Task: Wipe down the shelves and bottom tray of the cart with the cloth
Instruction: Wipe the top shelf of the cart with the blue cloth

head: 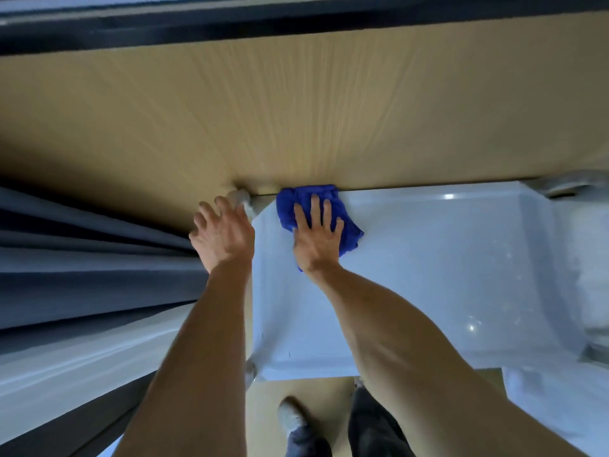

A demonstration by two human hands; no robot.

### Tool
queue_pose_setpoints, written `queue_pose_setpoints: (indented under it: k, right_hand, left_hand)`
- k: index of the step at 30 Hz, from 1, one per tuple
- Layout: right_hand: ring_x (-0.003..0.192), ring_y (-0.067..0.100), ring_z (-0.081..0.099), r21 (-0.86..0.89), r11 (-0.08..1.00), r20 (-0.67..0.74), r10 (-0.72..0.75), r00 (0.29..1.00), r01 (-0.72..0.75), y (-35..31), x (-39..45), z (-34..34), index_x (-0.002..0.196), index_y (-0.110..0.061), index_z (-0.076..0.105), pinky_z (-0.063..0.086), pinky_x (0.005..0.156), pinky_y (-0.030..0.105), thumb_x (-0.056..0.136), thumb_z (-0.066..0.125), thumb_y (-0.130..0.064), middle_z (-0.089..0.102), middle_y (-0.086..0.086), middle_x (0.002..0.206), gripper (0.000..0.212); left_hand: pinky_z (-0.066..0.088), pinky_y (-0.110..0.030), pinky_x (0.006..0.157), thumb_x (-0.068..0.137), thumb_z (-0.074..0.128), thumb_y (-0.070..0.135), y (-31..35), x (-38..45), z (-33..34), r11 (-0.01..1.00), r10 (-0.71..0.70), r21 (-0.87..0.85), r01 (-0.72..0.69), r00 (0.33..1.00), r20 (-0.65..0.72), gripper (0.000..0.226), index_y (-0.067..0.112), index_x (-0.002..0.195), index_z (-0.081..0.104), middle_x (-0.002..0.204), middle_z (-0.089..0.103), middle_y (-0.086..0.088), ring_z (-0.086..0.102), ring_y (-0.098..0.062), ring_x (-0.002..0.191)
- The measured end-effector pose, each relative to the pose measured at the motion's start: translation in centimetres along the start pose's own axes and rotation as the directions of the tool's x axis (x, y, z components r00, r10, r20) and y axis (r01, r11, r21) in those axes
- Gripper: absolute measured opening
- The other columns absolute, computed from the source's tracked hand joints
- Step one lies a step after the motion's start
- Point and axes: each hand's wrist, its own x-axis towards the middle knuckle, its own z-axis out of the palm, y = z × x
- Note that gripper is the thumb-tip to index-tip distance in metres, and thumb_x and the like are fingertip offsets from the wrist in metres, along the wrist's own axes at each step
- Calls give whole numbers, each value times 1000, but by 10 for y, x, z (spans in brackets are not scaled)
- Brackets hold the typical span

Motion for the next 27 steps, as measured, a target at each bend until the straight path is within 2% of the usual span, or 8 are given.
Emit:
queue_pose_setpoints:
  k: [5, 8, 10, 12, 15, 19, 25, 27]
  right_hand:
    - [148, 37, 23, 5, 965, -191, 259, 947, -263, 85, 2, -11, 149, -32, 40, 31, 107, 63, 100, 46, -38, 23, 10, 163, 50]
    - [149, 41, 18, -23, 950, -149, 303, 941, -310, 67, 5, -11, 151, -28, 36, 27, 108, 64, 100, 44, -35, 19, 14, 164, 52]
    - [147, 42, 22, -66, 969, -132, 226, 965, -236, 48, 3, -9, 149, -26, 40, 27, 107, 65, 97, 48, -34, 23, 15, 162, 53]
    - [142, 43, 33, -178, 983, -113, -62, 992, 41, 29, -3, -2, 141, -27, 51, 33, 103, 64, 90, 58, -34, 35, 16, 156, 52]
    - [140, 42, 37, -201, 903, 25, -383, 923, 380, -11, -17, 11, 134, -28, 58, 35, 103, 62, 82, 68, -32, 42, 14, 153, 54]
    - [146, 39, 27, -128, 956, -16, -269, 963, 265, -37, -52, 29, 141, -30, 48, 28, 109, 58, 85, 67, -25, 30, 12, 160, 59]
    - [151, 34, 18, -117, 970, -120, -226, 967, 212, 40, -165, 52, 148, -32, 41, 26, 114, 55, 96, 49, -31, 18, 9, 165, 52]
    - [152, 33, 16, -110, 979, -115, -186, 976, 173, 54, -189, 60, 151, -32, 38, 24, 115, 55, 97, 49, -32, 16, 9, 166, 55]
  left_hand:
    - [37, -44, 72, 101, 33, 33, 2, 0, 3, 1000, 13, 24, -13, 1000, -26, 36, 6, 118, 48, 118, 51, -21, 51, -39, 101]
    - [38, -43, 71, 101, 33, 33, 2, 2, 5, 1000, 3, 6, -3, 1000, -23, 36, 6, 119, 48, 119, 51, -20, 52, -38, 101]
    - [40, -45, 73, 101, 32, 34, 1, 4, 6, 1000, 1, -1, -1, 1000, -4, 38, 6, 123, 47, 122, 51, -20, 52, -38, 104]
    - [42, -46, 76, 102, 31, 35, 1, 5, 6, 1000, 15, -5, -15, 1000, 10, 40, 6, 125, 46, 123, 51, -20, 51, -38, 107]
    - [43, -48, 79, 103, 29, 37, 1, 6, 5, 999, 15, -31, -15, 1000, 21, 43, 5, 126, 47, 126, 50, -20, 50, -38, 111]
    - [41, -50, 83, 103, 29, 35, -3, 8, 11, 999, 37, -20, -37, 999, -25, 43, 4, 127, 46, 128, 49, -22, 49, -39, 112]
    - [37, -54, 96, 100, 36, 26, -1, 4, 8, 995, 77, 71, -75, 997, -26, 40, 3, 130, 44, 138, 43, -27, 42, -41, 123]
    - [28, -58, 106, 96, 42, 17, 0, 2, 7, 966, 182, 198, -166, 981, -66, 38, 7, 132, 43, 147, 33, -29, 30, -43, 137]
